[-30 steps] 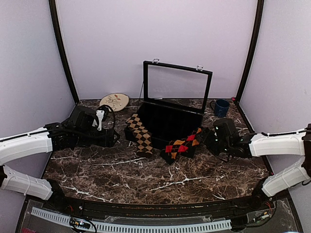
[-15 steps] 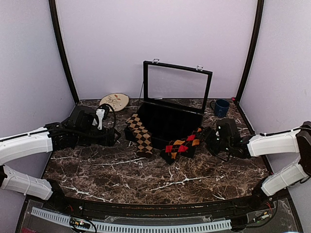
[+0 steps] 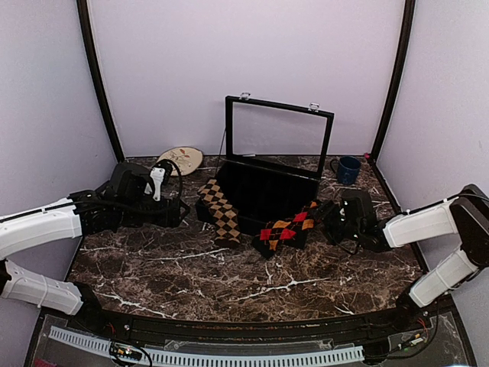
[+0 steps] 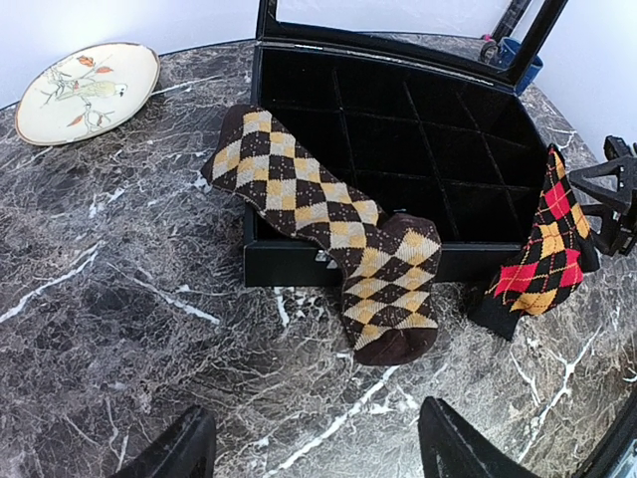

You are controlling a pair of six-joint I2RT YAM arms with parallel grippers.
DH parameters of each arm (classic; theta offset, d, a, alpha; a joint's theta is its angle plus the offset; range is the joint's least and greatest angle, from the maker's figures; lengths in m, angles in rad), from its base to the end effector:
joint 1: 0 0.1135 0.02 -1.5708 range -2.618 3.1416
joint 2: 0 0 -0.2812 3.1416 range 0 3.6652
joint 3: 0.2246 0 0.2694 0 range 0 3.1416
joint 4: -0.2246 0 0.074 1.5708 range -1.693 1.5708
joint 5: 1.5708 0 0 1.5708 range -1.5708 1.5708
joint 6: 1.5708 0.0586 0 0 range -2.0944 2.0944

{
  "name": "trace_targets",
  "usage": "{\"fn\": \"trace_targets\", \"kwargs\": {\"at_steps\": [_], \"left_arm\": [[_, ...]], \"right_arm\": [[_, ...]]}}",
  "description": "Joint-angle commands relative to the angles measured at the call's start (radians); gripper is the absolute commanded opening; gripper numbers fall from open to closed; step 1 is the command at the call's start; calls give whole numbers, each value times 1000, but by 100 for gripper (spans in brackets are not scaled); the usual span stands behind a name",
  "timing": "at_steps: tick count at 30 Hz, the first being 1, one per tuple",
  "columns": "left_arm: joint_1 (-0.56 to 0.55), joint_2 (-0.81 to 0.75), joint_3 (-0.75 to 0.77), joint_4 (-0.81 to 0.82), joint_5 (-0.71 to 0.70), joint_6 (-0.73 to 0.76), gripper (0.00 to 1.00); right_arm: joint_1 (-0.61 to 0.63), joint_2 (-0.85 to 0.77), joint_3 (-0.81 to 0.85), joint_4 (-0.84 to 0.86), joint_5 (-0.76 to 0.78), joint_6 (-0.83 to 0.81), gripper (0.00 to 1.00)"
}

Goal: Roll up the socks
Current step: Pick up the sock from the storage box.

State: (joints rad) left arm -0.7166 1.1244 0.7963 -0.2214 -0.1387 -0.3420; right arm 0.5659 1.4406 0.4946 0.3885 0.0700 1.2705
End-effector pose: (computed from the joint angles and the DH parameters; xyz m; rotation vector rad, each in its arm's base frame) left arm 0.2158 -0.1773 0.2704 0.3183 2.1286 -0.4794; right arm 0.2539 0.1564 0.1443 0.8349 2.1415 0.9644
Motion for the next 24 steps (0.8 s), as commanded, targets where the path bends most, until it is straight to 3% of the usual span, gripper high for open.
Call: {"fn": "trace_targets", "kwargs": {"at_steps": [1,13,24], "left_arm": [[-5,-12,33,-23,-10,23,73],[-5,-20,44,-53,-27,48,73],[-6,-32,35,-53,-34,56,73]], "right_arm": [[-14,34,-24,125,-18,36,79],[-21,105,-78,341,-26,109,66],[-22,97,-96,377,-8,118,48]]}}
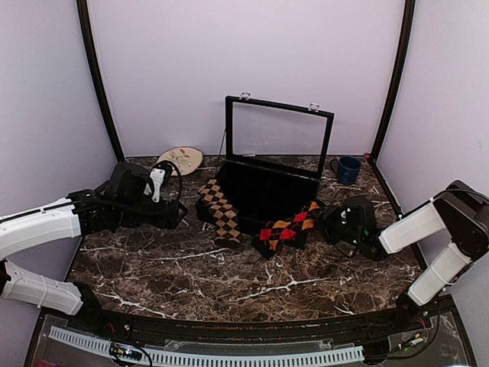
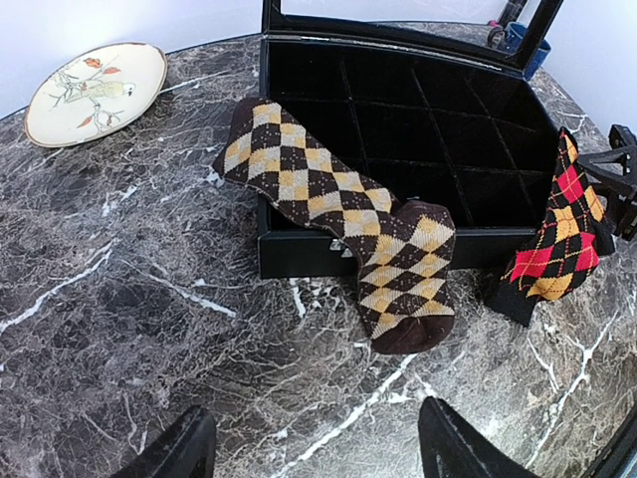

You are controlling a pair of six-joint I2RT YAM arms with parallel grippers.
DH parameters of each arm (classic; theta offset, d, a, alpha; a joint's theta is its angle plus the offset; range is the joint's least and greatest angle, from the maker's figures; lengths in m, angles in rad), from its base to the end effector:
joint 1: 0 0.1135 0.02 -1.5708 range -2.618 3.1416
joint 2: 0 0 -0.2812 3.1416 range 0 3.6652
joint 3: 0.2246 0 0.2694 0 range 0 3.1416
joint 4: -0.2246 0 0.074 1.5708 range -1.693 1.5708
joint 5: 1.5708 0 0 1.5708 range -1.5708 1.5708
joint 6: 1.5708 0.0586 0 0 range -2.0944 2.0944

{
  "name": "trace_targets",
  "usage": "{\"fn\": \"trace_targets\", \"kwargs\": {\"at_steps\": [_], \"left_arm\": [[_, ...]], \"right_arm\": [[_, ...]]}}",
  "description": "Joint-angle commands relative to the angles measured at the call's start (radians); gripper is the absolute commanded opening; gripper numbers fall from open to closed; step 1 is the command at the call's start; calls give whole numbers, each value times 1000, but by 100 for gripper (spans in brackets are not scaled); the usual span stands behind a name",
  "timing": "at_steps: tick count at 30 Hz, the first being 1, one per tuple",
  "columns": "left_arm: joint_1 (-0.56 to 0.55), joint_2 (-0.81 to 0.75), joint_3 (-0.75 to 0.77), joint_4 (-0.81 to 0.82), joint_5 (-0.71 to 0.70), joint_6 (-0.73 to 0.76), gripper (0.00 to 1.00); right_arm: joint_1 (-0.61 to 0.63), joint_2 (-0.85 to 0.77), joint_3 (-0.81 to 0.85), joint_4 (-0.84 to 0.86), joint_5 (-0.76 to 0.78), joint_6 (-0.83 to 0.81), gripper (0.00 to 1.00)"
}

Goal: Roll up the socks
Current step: Pick up the sock from the storage box.

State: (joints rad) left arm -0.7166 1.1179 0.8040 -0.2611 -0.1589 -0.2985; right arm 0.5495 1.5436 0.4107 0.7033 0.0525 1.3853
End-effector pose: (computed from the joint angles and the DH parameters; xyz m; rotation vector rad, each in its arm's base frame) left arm 0.2142 -0.1743 0.2706 0.3578 2.1379 -0.4215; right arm 0.2562 0.1533 0.1270 0.9294 2.0013 1.1331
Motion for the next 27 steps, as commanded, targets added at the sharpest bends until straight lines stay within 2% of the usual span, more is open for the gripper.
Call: {"fn": "trace_targets", "kwargs": {"at_steps": [1,8,12,17,21,27], "left_arm": [[-5,-25,27,-12,-13,13,72],[-5,-42,14,-11,-19,12,73],[-6,-52,-1,2,-20,1,72],[-5,-61,-12,14,-22,-7,73],[-5,-66,-14,20,-26,-10,73],[-6,-83,-27,29,-37,-23,73]], "right_arm": [[-6,-7,-12,65,9,4,46],[-5,-64,-32,33,29,-8,39],[-5,-105,-22,-19,40,-36,24],[-5,-139,5,-84,39,-75,14],[-6,-162,28,-146,40,-102,0],[3,-203,80,-251,34,-173,0]]}}
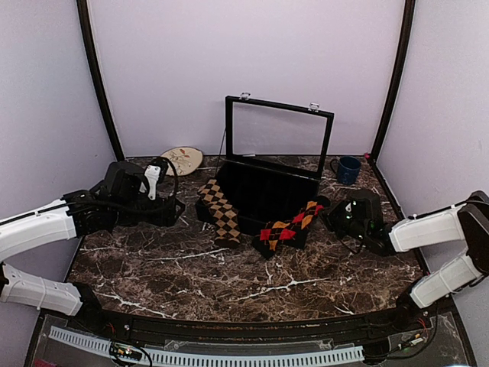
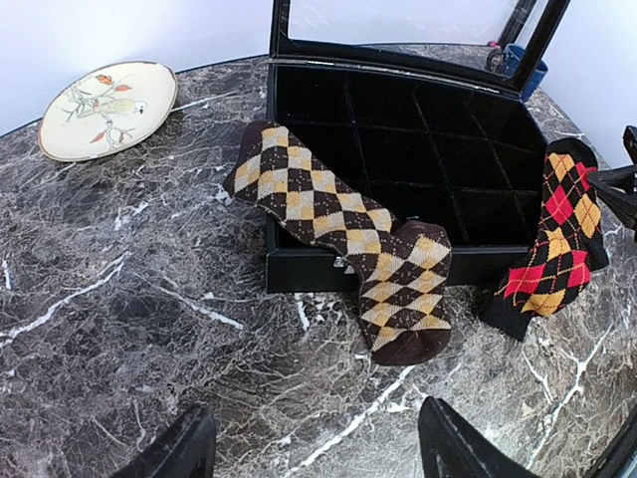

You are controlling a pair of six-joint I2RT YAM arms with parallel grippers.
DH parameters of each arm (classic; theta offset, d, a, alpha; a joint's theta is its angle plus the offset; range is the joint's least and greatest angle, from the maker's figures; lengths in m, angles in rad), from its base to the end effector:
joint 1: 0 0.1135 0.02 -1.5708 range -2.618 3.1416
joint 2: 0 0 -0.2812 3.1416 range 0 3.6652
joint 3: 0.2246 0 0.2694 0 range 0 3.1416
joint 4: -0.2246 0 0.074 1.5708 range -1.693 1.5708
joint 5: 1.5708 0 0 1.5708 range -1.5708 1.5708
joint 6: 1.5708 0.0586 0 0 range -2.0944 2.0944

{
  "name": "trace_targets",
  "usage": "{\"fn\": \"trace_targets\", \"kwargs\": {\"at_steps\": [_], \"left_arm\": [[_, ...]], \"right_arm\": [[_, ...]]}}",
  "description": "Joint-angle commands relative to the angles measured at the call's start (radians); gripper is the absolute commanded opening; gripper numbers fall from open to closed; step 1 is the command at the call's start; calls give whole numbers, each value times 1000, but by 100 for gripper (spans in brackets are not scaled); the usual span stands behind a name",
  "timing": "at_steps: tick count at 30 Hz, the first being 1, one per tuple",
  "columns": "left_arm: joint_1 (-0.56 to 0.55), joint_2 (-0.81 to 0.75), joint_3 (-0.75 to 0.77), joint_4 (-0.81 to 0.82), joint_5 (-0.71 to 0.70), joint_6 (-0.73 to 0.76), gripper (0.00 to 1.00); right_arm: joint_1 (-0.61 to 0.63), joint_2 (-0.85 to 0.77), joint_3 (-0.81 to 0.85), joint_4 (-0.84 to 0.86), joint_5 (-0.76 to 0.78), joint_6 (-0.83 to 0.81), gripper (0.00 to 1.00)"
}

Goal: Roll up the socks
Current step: Pick up the sock from the storage box, then fold the sock at the center of the board.

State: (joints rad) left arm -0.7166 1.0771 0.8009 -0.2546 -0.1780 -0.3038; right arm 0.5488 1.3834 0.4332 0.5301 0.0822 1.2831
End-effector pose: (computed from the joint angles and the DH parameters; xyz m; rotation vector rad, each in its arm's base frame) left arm 0.2099 -0.1691 0.2806 0.3283 2.0958 -0.4274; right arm 0.2500 0.1472 0.1570 0.8301 1.9978 1.0583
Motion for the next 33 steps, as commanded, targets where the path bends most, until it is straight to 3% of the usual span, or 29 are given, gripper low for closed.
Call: {"fn": "trace_targets", "kwargs": {"at_steps": [1,14,24,33], "left_arm": [[-6,-48,-27,24,-20,-20,73],[-4,-177,-65,-17,-149,-141,73],[-4,-309,-67,-144,-315,-245,73],[-4,-432,-26,-327,-510,-361,73]], "right_arm": [[11,-52,75,-108,11,-92,0],[261,-22,422,-419,119,-336,0],[505,183,789,-548,152,-438,0],[665,458,1172,-650,78,-466,0]]}}
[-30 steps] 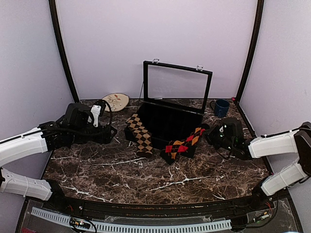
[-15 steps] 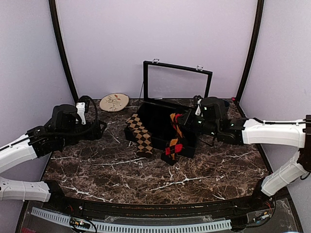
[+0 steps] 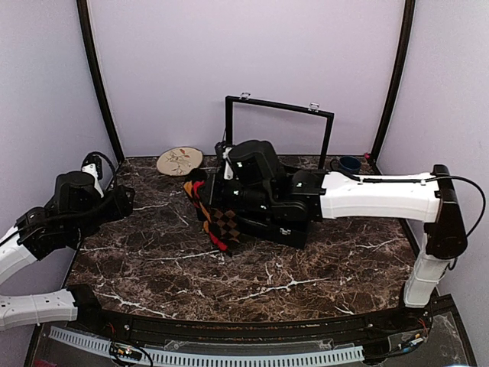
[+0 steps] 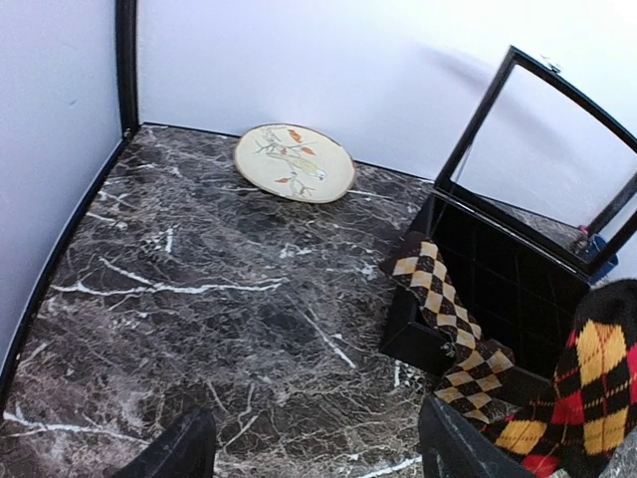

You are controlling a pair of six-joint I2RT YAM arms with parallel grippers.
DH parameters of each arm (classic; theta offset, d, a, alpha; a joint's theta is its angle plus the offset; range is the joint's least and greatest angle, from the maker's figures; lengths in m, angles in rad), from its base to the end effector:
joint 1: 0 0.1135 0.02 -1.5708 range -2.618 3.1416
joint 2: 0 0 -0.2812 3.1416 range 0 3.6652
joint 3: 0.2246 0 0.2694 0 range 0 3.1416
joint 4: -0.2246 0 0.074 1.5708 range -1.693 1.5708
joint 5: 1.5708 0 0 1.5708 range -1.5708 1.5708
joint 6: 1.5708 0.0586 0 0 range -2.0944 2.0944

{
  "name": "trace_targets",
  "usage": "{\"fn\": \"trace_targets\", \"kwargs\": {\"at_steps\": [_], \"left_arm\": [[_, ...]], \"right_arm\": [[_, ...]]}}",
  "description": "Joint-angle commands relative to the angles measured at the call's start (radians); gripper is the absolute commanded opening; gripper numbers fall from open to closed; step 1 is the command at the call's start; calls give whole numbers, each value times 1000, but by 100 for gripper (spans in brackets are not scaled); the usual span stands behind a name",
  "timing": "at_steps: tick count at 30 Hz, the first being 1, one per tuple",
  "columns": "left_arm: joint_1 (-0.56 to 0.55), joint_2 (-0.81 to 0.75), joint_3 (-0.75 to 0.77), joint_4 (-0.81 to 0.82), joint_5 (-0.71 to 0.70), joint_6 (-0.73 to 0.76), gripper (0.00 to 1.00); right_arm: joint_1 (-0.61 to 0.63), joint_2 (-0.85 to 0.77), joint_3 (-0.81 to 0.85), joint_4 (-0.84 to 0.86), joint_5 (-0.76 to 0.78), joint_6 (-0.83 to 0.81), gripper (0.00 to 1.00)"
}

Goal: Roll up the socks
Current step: Fold the sock at the center of the board.

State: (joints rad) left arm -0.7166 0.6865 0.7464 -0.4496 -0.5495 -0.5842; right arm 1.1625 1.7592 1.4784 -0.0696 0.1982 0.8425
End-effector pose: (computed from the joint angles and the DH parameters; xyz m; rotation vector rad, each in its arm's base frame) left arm 0.1526 -0.0924 0.3203 -0.2303 1.9015 -0.3417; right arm 0.1953 0.4223 0.3295 -0.1893 2.0836 1.1183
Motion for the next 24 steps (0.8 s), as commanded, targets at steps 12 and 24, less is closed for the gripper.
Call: {"fn": "trace_targets", "kwargs": {"at_steps": [12,24], "left_arm": [[-3,-186,29,-270,-286,-114,72],[-4,-159,-48,-279,-241,-169,72]], "right_arm": [[111,243,219,138,-175,153,0],[31,174,-137,245,-149,191,0]]}}
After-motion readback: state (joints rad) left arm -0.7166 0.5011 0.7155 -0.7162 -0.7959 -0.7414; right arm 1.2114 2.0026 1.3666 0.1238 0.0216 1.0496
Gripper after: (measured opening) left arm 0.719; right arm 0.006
